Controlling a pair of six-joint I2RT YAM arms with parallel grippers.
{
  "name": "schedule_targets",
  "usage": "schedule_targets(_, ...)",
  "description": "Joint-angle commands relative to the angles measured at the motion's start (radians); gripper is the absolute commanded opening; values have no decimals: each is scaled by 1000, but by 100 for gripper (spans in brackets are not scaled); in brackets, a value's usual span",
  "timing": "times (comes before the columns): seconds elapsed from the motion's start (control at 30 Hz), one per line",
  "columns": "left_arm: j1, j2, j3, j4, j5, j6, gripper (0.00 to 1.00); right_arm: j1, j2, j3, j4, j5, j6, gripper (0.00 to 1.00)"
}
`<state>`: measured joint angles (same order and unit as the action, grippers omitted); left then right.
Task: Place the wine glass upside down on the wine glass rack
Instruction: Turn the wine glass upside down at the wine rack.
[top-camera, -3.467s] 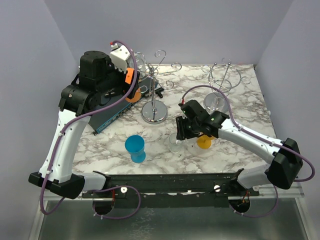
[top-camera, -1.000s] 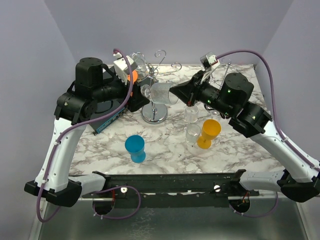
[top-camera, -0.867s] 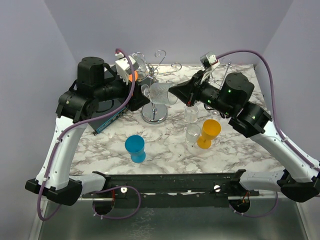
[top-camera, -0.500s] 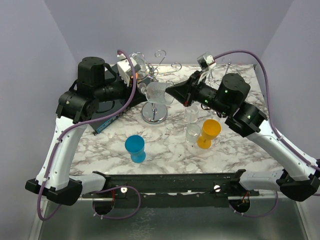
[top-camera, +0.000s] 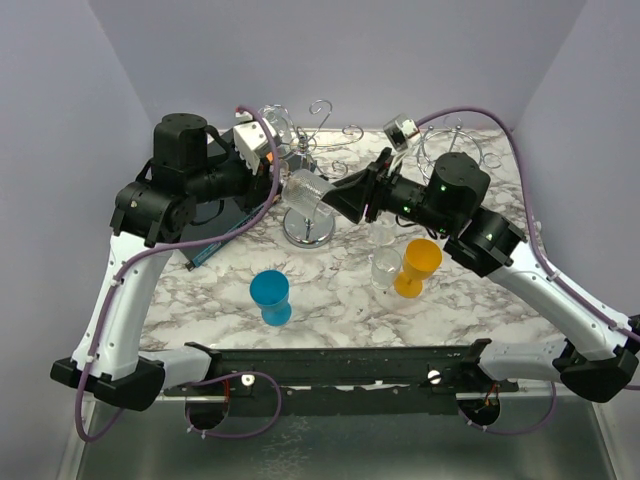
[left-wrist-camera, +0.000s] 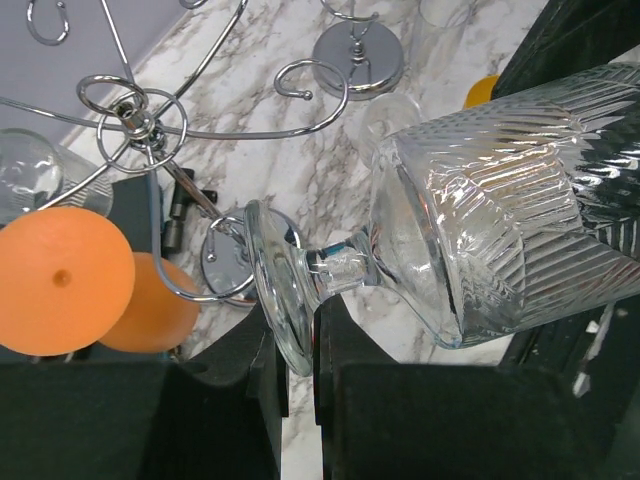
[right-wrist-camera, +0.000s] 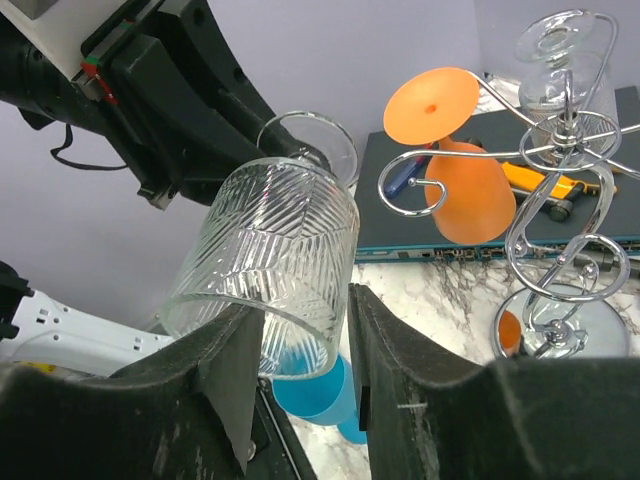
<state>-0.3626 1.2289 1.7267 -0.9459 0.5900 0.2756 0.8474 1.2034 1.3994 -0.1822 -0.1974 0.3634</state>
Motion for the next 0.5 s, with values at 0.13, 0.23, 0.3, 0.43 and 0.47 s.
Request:
schedule_targets(0.13,-7,-53,-5,76,-83,217,0,2,-35,-11,-60,-15,28,54)
schedule_targets(0.23,-7,-70,-25,92,-83,263,0,2,-32,-5,-88,-8,21,60)
schedule_targets(0.3,-7,-77,-35,96,-80,291,0,2,-29,-2,-100,-4,21,63)
schedule_targets(0.43,-7,-84,-46,101,-76,351,0,2,-22,2,-113,3,21,67)
schedule_targets(0.47,-7,-86,-52,102,-74,369,0,2,-19,-1,-114,5,21,67)
